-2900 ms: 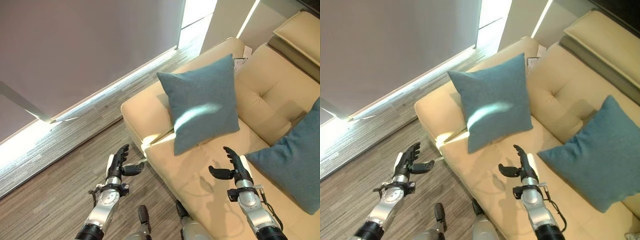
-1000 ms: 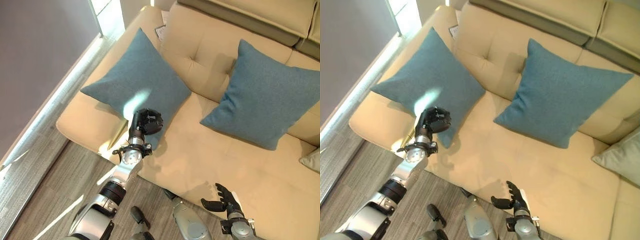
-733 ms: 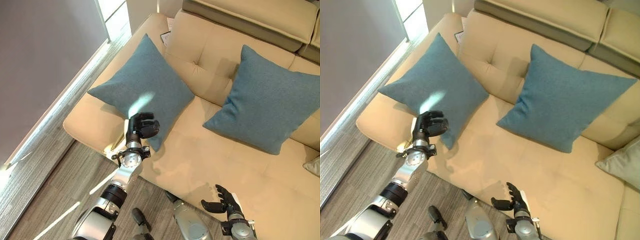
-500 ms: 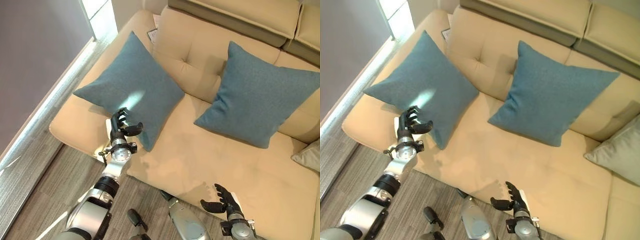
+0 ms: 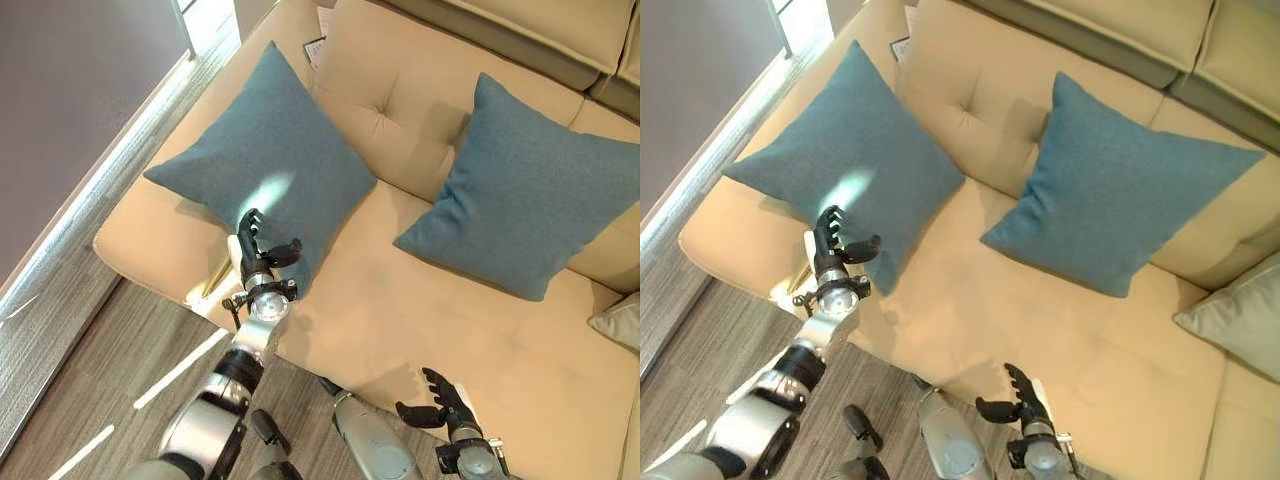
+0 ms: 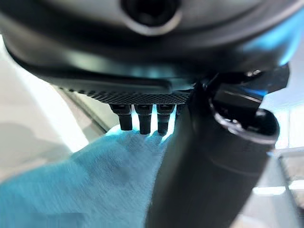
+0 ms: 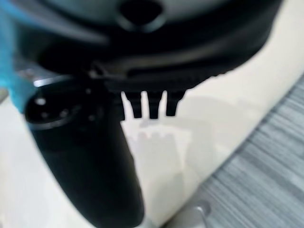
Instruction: Pick up all the scattered cushions and arrange them neatly on the sofa.
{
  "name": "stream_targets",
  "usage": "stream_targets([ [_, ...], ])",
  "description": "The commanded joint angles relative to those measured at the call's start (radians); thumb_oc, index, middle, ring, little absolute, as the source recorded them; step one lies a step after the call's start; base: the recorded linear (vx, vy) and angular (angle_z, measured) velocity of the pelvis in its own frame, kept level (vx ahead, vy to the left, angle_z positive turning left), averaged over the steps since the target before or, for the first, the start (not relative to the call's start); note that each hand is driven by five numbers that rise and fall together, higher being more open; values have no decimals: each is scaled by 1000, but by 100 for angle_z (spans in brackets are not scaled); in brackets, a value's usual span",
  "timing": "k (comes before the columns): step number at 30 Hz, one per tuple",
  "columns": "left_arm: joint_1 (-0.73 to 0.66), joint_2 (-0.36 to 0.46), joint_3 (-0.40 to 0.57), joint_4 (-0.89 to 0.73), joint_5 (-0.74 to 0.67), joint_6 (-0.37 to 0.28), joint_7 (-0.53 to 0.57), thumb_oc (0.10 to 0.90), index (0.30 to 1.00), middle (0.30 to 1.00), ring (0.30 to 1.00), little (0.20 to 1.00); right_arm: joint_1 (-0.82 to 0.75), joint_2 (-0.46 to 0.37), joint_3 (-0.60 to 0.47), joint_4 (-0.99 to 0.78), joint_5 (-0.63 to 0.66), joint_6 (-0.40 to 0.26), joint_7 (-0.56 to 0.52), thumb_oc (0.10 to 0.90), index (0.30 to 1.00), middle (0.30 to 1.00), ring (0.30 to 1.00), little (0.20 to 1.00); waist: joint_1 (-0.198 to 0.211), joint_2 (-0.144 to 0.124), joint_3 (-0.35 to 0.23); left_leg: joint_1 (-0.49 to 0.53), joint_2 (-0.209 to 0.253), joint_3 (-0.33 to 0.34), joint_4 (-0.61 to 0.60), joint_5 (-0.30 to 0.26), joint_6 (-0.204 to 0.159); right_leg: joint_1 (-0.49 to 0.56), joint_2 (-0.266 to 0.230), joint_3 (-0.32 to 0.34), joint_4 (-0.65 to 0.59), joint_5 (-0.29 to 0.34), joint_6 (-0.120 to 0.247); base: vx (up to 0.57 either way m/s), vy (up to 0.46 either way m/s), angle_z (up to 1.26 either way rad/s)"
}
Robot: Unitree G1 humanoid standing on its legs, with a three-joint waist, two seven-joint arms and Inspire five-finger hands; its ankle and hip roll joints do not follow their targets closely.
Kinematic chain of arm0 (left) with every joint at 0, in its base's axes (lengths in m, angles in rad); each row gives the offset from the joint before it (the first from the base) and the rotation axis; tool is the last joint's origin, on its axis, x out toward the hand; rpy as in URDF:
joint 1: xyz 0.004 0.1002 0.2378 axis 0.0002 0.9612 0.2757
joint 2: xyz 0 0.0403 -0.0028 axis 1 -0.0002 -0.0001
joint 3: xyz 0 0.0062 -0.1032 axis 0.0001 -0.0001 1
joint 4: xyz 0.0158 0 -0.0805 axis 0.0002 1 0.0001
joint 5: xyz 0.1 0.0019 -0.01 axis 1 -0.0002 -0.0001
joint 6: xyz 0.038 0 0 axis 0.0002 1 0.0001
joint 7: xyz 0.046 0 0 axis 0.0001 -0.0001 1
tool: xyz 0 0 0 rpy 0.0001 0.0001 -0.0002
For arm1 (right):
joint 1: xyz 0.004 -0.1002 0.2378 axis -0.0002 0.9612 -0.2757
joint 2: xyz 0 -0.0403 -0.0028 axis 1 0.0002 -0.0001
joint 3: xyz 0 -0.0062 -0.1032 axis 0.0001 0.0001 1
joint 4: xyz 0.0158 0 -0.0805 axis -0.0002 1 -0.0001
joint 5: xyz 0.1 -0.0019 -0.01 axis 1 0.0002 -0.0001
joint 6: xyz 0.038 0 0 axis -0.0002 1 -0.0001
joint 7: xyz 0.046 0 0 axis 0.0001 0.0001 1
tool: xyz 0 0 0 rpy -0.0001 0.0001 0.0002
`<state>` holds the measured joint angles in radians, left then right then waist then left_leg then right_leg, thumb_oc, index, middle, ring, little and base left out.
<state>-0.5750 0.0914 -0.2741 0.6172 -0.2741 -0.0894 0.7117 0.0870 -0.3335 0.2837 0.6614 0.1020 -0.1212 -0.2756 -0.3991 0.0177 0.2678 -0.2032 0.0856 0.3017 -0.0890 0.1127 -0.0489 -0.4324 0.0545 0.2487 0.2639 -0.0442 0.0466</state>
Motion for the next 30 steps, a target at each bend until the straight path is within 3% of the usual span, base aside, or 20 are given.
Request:
stream_targets([
  [1, -16, 20, 10, -48, 47, -92, 32, 800, 900, 900, 900, 900, 54, -12, -39, -11, 24, -43, -45, 800, 900, 900, 900, 900, 12, -43, -33, 107, -7, 7, 15, -121, -45, 80, 16, -14, -141, 11, 37, 4, -5, 5],
  [6, 33, -5, 21, -76, 5, -105, 34, 800, 900, 900, 900, 900, 55, -1, -31, -11, 24, -37, -48, 800, 900, 900, 900, 900, 27, -49, -39, 107, -9, 1, 9, -124, -43, 86, 11, -22, -162, 19, 37, 3, 6, 6],
  [12, -14, 4, 26, 9, -20, -97, 56, 800, 900, 900, 900, 900, 53, -3, -16, -15, 28, -39, -53, 800, 900, 900, 900, 900, 22, -51, -42, 102, -10, -1, 2, -124, -43, 74, 11, -28, -162, 22, 37, -11, 3, 5],
  [23, -168, 115, 9, 288, 19, -28, 27, 800, 900, 900, 900, 900, 41, -47, 14, -50, 19, -64, -52, 800, 900, 900, 900, 900, -10, -43, -20, 93, -1, 26, 2, -121, -50, 42, 21, -18, -155, 33, 46, -4, 2, -4],
  [30, -245, 143, -16, 341, -1, -24, -27, 800, 900, 900, 900, 900, 36, -59, 24, -41, 26, -60, -36, 800, 900, 900, 900, 900, -25, -45, -13, 84, 10, 39, 2, -116, -54, 27, 28, -17, -151, 34, 53, 12, -21, -9],
])
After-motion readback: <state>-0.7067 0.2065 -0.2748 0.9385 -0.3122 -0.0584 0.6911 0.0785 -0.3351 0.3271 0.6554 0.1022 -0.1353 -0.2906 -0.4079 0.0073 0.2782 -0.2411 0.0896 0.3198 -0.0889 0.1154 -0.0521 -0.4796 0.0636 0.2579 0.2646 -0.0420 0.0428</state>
